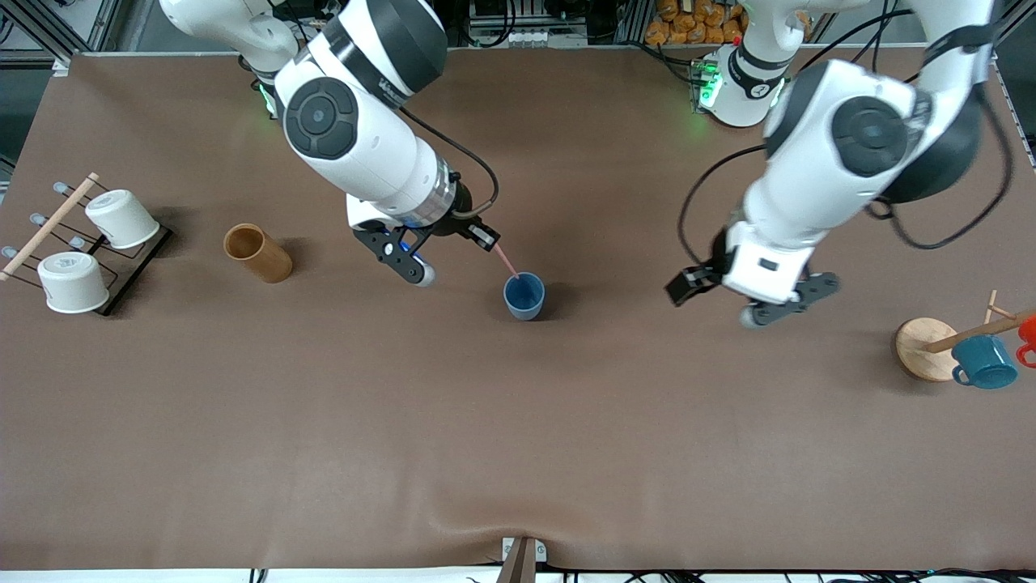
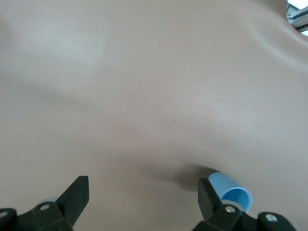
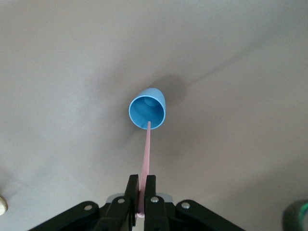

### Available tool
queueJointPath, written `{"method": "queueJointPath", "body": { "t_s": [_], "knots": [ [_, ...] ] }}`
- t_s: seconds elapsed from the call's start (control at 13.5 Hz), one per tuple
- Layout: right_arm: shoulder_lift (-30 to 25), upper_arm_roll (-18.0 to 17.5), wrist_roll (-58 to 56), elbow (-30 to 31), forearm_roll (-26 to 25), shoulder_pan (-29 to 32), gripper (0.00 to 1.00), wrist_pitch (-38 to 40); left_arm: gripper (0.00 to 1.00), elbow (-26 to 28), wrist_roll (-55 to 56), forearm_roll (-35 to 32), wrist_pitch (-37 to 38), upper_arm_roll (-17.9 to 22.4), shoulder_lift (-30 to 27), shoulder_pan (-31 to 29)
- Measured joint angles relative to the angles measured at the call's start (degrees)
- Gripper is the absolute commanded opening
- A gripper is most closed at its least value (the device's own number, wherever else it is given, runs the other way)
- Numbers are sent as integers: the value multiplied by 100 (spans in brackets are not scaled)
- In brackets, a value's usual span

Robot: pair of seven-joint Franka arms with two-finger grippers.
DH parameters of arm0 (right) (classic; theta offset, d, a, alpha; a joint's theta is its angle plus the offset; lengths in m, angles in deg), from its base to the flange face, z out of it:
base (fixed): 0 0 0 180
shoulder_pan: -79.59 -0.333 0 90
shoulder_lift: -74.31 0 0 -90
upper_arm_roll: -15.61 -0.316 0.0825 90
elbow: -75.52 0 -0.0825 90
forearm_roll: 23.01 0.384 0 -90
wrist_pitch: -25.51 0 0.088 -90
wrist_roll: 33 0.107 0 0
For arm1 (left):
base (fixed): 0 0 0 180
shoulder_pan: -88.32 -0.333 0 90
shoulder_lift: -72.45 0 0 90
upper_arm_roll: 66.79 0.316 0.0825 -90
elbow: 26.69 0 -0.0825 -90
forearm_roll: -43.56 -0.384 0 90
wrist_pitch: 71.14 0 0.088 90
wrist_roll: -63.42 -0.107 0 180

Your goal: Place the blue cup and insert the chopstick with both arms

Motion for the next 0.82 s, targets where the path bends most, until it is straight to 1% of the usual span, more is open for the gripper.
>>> {"method": "queueJointPath", "body": {
  "t_s": [0.37,0.52,0.67,0.74,0.82],
  "knots": [
    [6,-1,60,250,-263,-132,0,-348,100,-10,-1764,-6,375,14,-498,-910],
    [9,-2,63,381,-285,-218,0,-475,100,-96,-2267,-6,734,19,-702,-1192],
    [14,-3,283,554,-438,-364,0,-829,100,-295,-2614,-5,1160,17,-830,-1320],
    [17,-3,436,618,-579,-434,21,-964,100,-452,-2877,-5,1392,16,-853,-1357],
    [17,-4,533,663,-686,-493,80,-1030,100,-617,-3128,-5,1629,16,-862,-1400]
  ]
}}
